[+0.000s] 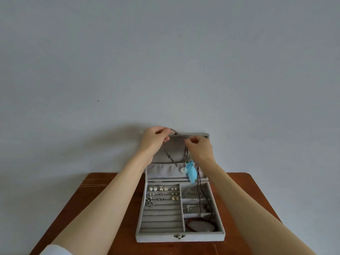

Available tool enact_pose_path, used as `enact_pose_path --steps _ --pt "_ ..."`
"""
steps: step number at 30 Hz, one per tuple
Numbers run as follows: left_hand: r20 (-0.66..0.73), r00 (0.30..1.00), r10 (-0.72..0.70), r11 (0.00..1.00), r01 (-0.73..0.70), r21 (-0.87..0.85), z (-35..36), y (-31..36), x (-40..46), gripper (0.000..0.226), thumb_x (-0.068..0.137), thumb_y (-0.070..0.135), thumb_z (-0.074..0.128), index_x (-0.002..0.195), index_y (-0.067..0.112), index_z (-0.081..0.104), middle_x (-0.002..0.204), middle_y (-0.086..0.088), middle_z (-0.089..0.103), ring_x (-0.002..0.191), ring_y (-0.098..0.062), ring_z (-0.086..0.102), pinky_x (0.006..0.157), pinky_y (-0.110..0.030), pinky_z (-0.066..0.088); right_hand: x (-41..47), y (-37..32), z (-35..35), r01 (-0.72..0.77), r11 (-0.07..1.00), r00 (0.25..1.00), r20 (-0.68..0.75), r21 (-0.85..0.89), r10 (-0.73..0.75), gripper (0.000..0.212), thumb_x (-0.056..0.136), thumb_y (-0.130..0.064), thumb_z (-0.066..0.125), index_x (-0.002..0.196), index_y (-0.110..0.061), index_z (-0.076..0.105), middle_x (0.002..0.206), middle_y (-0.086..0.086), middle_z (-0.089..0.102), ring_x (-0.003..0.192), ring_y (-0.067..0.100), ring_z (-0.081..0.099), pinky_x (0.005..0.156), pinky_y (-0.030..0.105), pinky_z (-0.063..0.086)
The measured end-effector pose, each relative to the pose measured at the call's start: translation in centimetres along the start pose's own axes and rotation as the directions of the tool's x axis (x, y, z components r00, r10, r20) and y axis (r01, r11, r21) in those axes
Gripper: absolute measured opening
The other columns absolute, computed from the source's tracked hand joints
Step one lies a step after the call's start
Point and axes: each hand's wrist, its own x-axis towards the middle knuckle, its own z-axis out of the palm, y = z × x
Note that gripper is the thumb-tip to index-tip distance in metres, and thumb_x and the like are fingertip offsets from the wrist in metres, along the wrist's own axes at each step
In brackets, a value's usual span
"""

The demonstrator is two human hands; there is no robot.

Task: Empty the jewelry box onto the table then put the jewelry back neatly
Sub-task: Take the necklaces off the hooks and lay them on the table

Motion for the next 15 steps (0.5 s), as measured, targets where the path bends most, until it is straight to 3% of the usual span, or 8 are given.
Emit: enact_pose_path --steps 3,5,8,11,15 --pt "0.029 0.999 0.033 0.999 -0.034 0.027 -2.0 0.9 -1.2 0.016 0.093 0.02 0.052 0.088 0.016 0.066 0.063 -0.002 0.053 0.059 -0.013 0.048 0.065 -0.024 0.042 -0.9 -0.6 -1.2 -0.001 0.992 0.993 0.12 0.13 -0.015 0.012 0.086 -0.01 0.053 0.075 -0.009 0.055 0.066 0.003 0.061 0.062 0.017 0.053 0.062 0.028 0.046" --pt "0.044 0.998 0.044 0.997 -0.047 0.063 -3.6 1.4 -2.2 0.015 0.093 0.022 0.053 0.09 0.017 0.067 0.064 0.0 0.054 0.055 -0.011 0.041 0.059 -0.024 0.038 -1.8 -0.8 -2.0 -0.021 0.976 0.96 0.278 0.216 -0.041 0.012 0.09 -0.009 0.053 0.078 -0.007 0.055 0.062 0.007 0.062 0.058 0.019 0.059 0.072 0.035 0.052" --pt "0.0 1.0 0.031 0.998 -0.031 0.05 -6.1 1.4 -3.7 0.017 0.092 0.024 0.054 0.096 0.014 0.068 0.066 -0.001 0.054 0.048 -0.01 0.031 0.05 -0.019 0.031 -3.7 -1.0 -2.8 -0.043 0.979 0.881 0.47 0.198 -0.056 0.013 0.09 -0.012 0.058 0.078 -0.008 0.059 0.059 0.003 0.055 0.05 0.013 0.056 0.065 0.028 0.051" --pt "-0.137 0.99 -0.045 0.996 0.033 -0.088 -9.0 0.8 -5.3 0.017 0.092 0.02 0.055 0.097 0.008 0.066 0.051 0.005 0.031 0.046 -0.011 0.024 0.042 -0.016 0.028 -5.6 -0.8 -3.3 -0.102 0.978 0.817 0.576 0.18 -0.021 0.013 0.09 -0.016 0.059 0.084 -0.007 0.064 0.057 0.0 0.053 0.052 0.012 0.053 0.066 0.027 0.051" --pt "-0.187 0.976 -0.114 0.987 0.09 -0.137 -12.6 -1.1 -8.2 0.02 0.091 0.016 0.055 0.099 0.0 0.064 0.056 0.002 0.028 0.05 -0.012 0.026 0.045 -0.021 0.025 -8.5 -0.9 -3.0 -0.223 0.948 0.725 0.689 0.227 0.006 0.017 0.094 -0.017 0.052 0.095 -0.004 0.063 0.059 -0.002 0.051 0.056 0.013 0.051 0.061 0.024 0.048"
